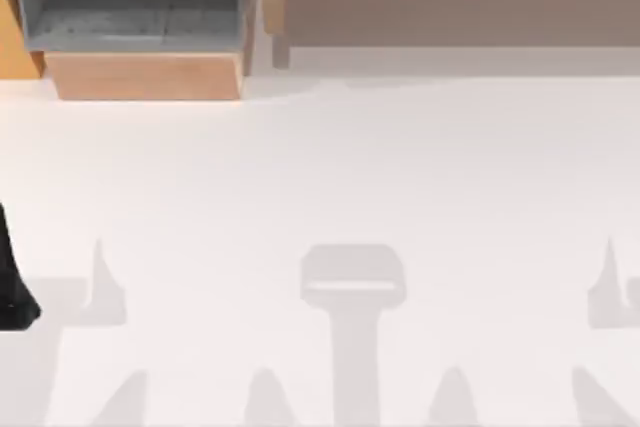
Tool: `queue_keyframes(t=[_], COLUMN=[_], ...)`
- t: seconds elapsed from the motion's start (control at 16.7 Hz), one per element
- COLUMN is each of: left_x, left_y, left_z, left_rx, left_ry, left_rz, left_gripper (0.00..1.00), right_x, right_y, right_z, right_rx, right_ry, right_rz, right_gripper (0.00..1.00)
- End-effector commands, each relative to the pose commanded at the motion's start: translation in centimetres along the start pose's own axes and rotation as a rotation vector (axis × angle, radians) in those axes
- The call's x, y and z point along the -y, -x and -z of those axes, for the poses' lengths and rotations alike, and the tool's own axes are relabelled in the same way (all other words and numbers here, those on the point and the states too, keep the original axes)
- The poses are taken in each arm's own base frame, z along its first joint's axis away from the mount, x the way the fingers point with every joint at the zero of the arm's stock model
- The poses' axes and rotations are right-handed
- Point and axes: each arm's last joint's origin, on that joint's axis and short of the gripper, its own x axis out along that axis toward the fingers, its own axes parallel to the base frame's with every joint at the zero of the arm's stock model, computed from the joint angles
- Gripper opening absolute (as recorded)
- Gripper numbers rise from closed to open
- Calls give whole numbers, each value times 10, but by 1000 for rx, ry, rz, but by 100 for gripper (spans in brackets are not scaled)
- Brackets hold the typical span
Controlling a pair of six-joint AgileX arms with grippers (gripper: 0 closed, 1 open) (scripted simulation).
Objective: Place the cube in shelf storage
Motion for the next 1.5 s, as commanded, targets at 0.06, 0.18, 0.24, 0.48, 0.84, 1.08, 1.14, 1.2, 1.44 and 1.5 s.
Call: queue_keyframes(t=[0.06,0.18,0.24,0.48,0.84,1.08,1.14,1.2,1.44,1.5], left_x=[0,0,0,-2,-20,-43,-49,-54,-77,-82], left_y=[0,0,-1,-11,-40,-64,-70,-76,-103,-110], left_z=[0,0,1,7,22,40,46,50,58,58], left_rx=[0,-4,-17,-136,-406,-565,-596,-617,-623,-609], left_ry=[0,-3,-13,-105,-305,-412,-435,-459,-573,-605], left_rz=[0,2,7,46,115,164,178,192,223,225], left_gripper=[100,100,100,100,100,100,100,100,100,100], right_x=[0,0,0,0,0,0,0,0,0,0], right_y=[0,0,0,0,0,0,0,0,0,0], right_z=[0,0,0,0,0,0,0,0,0,0], right_rx=[0,0,0,0,0,0,0,0,0,0], right_ry=[0,0,0,0,0,0,0,0,0,0], right_rz=[0,0,0,0,0,0,0,0,0,0], right_gripper=[100,100,100,100,100,100,100,100,100,100])
